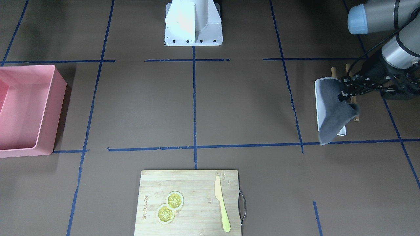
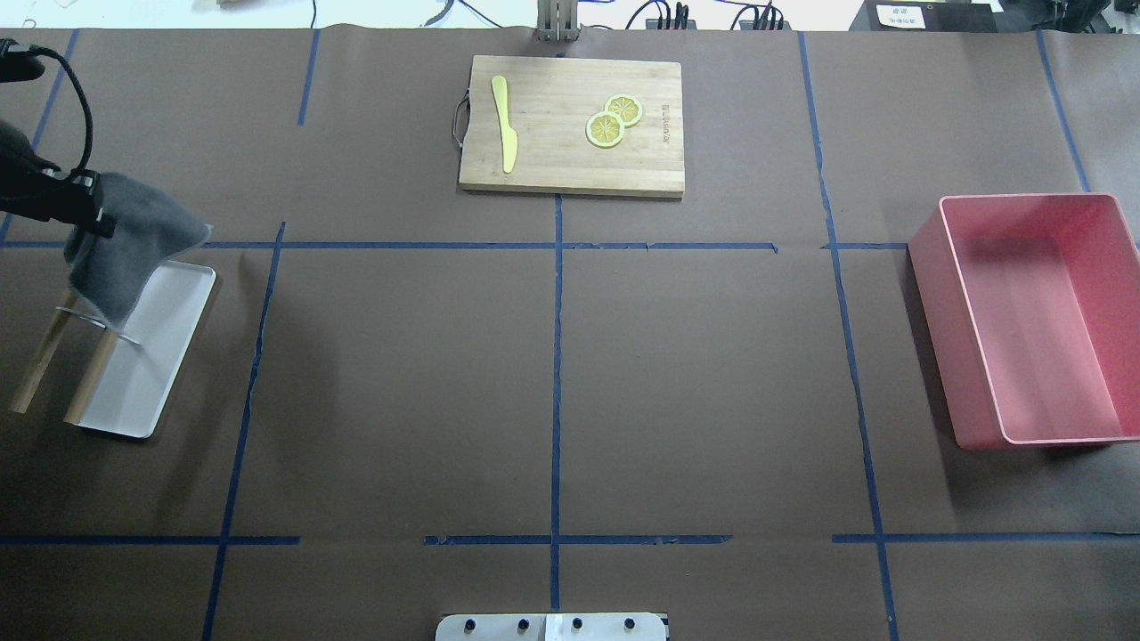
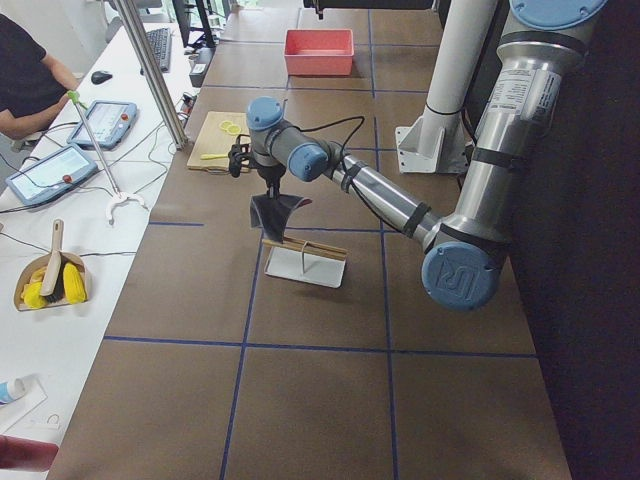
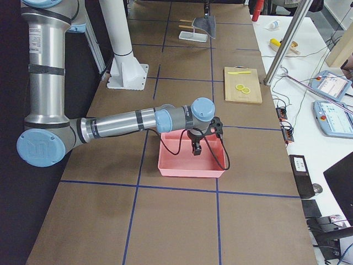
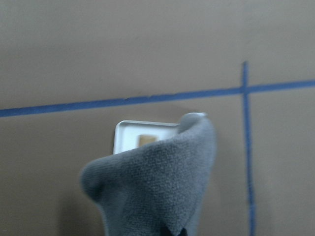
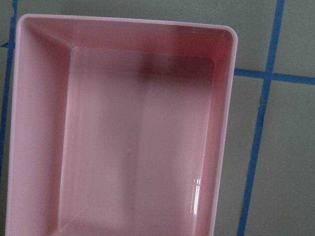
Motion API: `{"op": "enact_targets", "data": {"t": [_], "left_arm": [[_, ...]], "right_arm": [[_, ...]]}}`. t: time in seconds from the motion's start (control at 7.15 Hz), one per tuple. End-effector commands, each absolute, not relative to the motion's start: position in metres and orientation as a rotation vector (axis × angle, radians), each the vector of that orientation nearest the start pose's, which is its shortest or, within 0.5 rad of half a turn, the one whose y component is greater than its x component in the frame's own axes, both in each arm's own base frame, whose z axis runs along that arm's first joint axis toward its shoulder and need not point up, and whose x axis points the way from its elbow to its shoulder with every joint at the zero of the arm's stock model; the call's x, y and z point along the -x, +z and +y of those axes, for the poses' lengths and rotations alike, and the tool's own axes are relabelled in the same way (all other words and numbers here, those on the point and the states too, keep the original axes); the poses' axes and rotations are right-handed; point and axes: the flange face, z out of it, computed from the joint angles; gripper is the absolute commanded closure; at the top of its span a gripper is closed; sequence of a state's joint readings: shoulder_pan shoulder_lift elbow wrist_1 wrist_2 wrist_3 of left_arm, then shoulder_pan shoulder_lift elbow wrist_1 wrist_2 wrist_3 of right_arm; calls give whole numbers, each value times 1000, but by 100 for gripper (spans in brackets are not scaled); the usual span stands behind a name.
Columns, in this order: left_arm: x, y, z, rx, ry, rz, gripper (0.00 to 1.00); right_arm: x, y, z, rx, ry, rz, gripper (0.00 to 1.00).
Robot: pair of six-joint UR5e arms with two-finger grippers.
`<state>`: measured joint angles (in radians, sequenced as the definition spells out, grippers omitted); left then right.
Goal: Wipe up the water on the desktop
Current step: 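Carry the grey cloth to table center with left gripper while right gripper approaches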
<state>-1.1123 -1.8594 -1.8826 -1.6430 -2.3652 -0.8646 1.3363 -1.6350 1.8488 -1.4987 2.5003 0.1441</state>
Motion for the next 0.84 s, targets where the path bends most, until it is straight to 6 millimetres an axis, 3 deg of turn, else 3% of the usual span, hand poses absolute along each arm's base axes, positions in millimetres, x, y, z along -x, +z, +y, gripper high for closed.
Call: {"op": "enact_targets", "data": {"t": [0.0,0.14,0.28,0.42,0.7], "left_arm": [[-279,258,-528,55,-159,1063,100],[-309,227,-524,98,-224,1078,100],[-351,200,-515,97,-271,1067,100],[-395,178,-508,110,-318,1054,100],[-450,145,-504,129,-402,1040,100]], "right_arm": [[126,487,-462,-185,-185,-1032,0],[152,460,-463,-251,-126,-1065,0],[181,435,-464,-296,-101,-1101,0],[215,397,-459,-347,-120,-1117,1],[284,323,-422,-449,-116,-1163,0]]}}
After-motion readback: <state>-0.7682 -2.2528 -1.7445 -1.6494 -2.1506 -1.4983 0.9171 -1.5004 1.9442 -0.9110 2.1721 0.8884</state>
